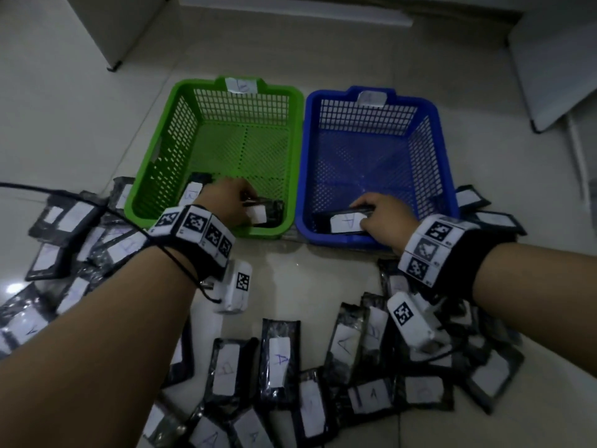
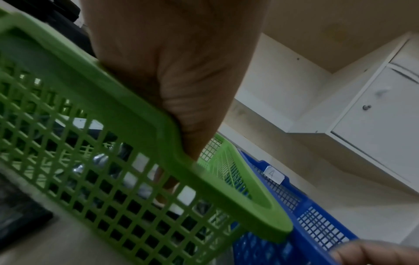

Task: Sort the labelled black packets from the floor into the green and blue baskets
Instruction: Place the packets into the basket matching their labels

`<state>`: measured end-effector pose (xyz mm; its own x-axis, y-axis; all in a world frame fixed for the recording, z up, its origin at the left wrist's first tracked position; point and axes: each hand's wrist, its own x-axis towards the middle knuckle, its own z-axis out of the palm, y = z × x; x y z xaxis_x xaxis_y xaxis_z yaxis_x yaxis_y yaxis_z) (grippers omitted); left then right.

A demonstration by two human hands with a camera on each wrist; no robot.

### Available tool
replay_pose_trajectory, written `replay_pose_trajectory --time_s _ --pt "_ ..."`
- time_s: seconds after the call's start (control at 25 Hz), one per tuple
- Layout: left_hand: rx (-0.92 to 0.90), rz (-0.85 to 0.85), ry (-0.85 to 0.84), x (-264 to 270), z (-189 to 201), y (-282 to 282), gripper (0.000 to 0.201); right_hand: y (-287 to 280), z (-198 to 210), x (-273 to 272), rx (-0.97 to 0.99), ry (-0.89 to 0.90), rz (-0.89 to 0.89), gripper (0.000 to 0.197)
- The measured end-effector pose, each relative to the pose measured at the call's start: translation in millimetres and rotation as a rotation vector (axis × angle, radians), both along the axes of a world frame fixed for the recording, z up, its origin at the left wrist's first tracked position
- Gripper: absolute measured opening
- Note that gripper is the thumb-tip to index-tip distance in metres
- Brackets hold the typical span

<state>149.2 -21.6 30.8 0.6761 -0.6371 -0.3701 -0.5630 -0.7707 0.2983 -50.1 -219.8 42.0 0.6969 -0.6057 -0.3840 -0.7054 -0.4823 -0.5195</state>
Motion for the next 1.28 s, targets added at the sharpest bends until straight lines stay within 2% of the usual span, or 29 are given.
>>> replay_pose_trajectory --time_s 0.08,0.12,0.2,0.28,0.36,0.44,0.52,0.64,0.72,0.84,0.96,1.08,1.2,1.28 --pt "0.021 -0.005 -0.036 -0.2 -5.7 0.2 0.042 -0.4 2.4 3.0 -0.027 0.108 0.097 0.044" --pt "-0.051 0.016 -0.086 -2.9 -6.6 2.4 0.036 -0.2 3.9 3.7 -0.05 0.148 0.135 0.047" --pt "-0.349 0.062 -0.192 -23.8 -3.7 9.5 0.023 2.6 8.0 -4.1 -0.107 0.112 0.149 0.048" --pt "-0.638 0.007 -0.25 -61.9 8.8 19.6 0.015 15.5 14.5 -24.1 -0.188 -0.141 0.129 0.037" --pt "-0.707 -0.115 -0.129 -103.2 19.3 30.5 0.01 37.9 20.2 -52.2 -0.198 -0.389 0.16 0.025" --pt "-0.529 -0.209 0.149 -130.1 15.2 44.0 0.019 58.4 17.7 -75.1 -0.081 -0.403 0.211 0.023" --pt "-0.228 -0.285 0.329 -144.9 -1.2 61.2 0.044 71.1 1.4 -91.4 0.049 -0.197 0.376 0.026" --pt "0.008 -0.352 0.296 -157.6 -23.5 82.7 0.081 76.5 -14.4 -101.0 -0.012 0.223 0.752 0.056" --pt "0.069 -0.373 0.221 -162.3 -31.2 87.3 0.089 77.3 -15.5 -97.8 -0.094 0.312 0.889 0.067" --pt "0.124 -0.324 0.197 -161.7 -33.5 83.3 0.091 76.6 -16.8 -88.8 -0.157 0.331 0.946 0.065" --pt "0.088 -0.251 0.318 -154.0 -26.4 82.2 0.077 72.8 -12.6 -74.2 -0.08 0.308 0.93 0.041" --pt "-0.061 -0.096 0.46 -137.9 -12.7 88.1 0.035 65.4 2.9 -57.0 0.034 0.266 0.929 0.027" --pt "-0.297 0.15 0.648 -119.7 6.9 88.5 0.012 56.3 27.0 -42.2 0.14 0.154 0.809 0.023" --pt "-0.44 0.305 0.7 -108.5 20.5 83.0 0.013 50.5 43.6 -35.9 0.297 0.055 0.632 0.021"
